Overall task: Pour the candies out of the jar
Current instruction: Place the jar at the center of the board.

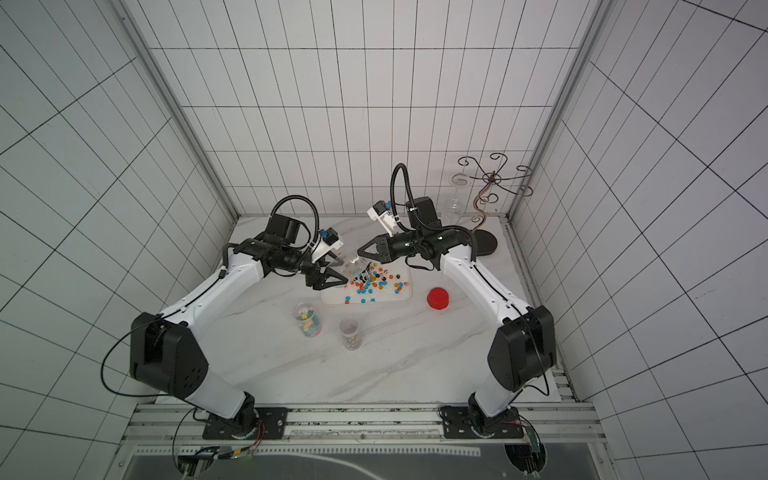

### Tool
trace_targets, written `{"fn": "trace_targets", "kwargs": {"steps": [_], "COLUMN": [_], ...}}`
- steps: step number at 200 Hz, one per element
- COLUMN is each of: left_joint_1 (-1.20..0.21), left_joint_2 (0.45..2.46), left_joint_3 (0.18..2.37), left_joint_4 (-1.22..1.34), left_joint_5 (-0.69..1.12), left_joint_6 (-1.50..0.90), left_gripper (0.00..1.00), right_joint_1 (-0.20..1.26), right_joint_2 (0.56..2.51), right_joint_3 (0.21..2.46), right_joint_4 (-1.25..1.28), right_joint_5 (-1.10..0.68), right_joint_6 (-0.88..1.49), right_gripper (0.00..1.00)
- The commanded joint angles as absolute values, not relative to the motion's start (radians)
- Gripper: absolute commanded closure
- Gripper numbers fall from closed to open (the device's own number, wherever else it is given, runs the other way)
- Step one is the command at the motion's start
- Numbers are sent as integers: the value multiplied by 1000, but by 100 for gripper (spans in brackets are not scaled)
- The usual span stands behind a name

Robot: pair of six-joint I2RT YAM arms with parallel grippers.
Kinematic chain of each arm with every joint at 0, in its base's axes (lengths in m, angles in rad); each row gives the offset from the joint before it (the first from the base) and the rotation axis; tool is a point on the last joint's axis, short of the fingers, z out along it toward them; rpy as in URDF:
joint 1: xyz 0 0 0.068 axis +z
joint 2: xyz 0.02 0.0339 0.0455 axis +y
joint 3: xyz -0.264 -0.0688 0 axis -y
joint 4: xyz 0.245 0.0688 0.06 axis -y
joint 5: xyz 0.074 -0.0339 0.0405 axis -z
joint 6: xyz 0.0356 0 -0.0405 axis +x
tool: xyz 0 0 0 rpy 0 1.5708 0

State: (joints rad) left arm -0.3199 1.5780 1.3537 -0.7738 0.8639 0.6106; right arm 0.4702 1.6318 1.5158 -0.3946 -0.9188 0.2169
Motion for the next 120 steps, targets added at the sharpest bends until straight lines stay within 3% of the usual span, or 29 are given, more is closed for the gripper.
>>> {"fn": "trace_targets", "kwargs": {"steps": [1, 29, 74, 120], "left_joint_1": [-324, -324, -322, -318], "left_joint_2": [1564, 1563, 1559, 1553], "left_joint_3": [1374, 1371, 1367, 1363], "left_joint_4": [-741, -734, -721, -713], "left_joint_5": [837, 833, 833, 825], "left_joint_6": [595, 586, 577, 572], "left_gripper": [26, 14, 3, 3], "right_joint_1": [485, 485, 485, 483], "right_joint_2": [1594, 1586, 1580, 1582], "right_joint_3": [1522, 1517, 1502, 1501], "right_joint_4": [-354, -356, -363, -386], "right_joint_5": [-942, -924, -901, -873], "right_joint_6": [232, 236, 235, 221], "right_gripper": [100, 100, 100, 100]}}
